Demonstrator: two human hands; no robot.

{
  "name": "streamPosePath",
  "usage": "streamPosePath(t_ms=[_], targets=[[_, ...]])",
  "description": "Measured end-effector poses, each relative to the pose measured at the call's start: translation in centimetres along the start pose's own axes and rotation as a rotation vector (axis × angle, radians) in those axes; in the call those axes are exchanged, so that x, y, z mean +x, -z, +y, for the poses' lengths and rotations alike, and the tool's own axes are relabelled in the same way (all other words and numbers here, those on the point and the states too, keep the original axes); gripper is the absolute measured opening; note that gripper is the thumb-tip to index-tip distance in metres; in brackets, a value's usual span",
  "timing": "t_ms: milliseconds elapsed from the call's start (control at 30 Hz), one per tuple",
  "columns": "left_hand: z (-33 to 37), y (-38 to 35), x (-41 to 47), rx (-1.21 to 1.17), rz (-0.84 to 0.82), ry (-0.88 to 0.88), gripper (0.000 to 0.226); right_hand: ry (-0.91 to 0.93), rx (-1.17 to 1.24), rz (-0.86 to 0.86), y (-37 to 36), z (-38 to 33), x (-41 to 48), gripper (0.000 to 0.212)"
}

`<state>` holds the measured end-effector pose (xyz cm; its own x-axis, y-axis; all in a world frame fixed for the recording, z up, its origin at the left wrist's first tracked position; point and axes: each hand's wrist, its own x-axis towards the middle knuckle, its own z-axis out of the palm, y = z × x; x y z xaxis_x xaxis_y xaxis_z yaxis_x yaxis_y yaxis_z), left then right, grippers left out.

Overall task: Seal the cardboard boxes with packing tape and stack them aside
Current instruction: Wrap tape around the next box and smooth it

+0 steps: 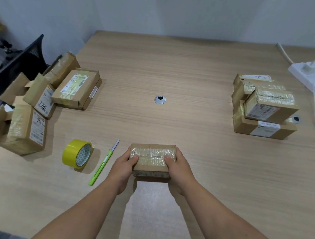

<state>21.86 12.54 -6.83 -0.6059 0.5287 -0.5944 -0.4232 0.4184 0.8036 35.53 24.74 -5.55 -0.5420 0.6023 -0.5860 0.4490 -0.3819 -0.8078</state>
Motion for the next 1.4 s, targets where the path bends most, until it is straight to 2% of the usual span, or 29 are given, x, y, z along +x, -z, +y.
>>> streamPosePath(t_ms=[167,300,467,500,533,600,633,833,933,1067,1133,1200,1300,1400], targets=[[0.7,0.2,-0.5,-0.083,-0.014,0.018,0.039,-0.034,0.134,-0.059,0.7,1.2,1.2,0.053],[1.0,0.1,-0.9,-0.096,0.014,0.015,0.030,-0.058,0.145,-0.036,0.7,0.1,0.5,0.042],[1.2,-1.2,-0.8,0.039,0.129,-0.015,0.012,-0.082,-0.019,0.097,-0.5,-1.4,0.4,0.056],[1.4,-1.6,-1.0,0.105,0.155,-0.029,0.014,-0.076,-0.077,0.132,-0.9,-1.5,0.4,0.063],[1.5,-1.9,-1.1,0.158,0.177,-0.036,0.029,-0.072,-0.132,0.164,-1.3,-1.5,0.6,0.066],[1.5,-2.2,-1.2,0.191,0.218,-0.037,0.060,-0.059,-0.191,0.218,-1.7,-1.2,1.0,0.060],[1.3,-2.2,-1.1,0.200,0.225,-0.040,0.064,-0.055,-0.187,0.221,-1.7,-1.1,0.9,0.056],[1.8,-2.0,-1.6,0.129,0.199,0.003,0.052,-0.007,-0.123,0.186,-0.4,-0.5,0.7,0.047],[2.1,-1.8,-1.7,0.080,0.216,0.016,0.046,0.009,-0.036,0.192,-0.3,-0.1,0.7,0.046],[1.3,-1.1,-0.8,0.025,0.221,0.009,0.050,-0.015,0.260,0.141,-0.3,0.1,0.5,0.037],[1.7,-1.0,-1.0,-0.052,0.244,0.004,0.030,-0.031,0.317,0.142,0.1,0.0,0.3,0.037],[2.1,-0.7,-1.0,-0.147,0.260,0.017,0.028,-0.088,0.313,0.152,0.5,0.3,0.6,0.045],[2.6,-0.6,-1.3,-0.293,0.238,0.061,0.024,-0.168,0.360,0.046,1.2,0.4,0.6,0.053],[2.6,-0.8,-1.1,-0.213,0.212,0.074,0.025,-0.186,0.517,-0.045,1.5,-0.6,-0.1,0.047]])
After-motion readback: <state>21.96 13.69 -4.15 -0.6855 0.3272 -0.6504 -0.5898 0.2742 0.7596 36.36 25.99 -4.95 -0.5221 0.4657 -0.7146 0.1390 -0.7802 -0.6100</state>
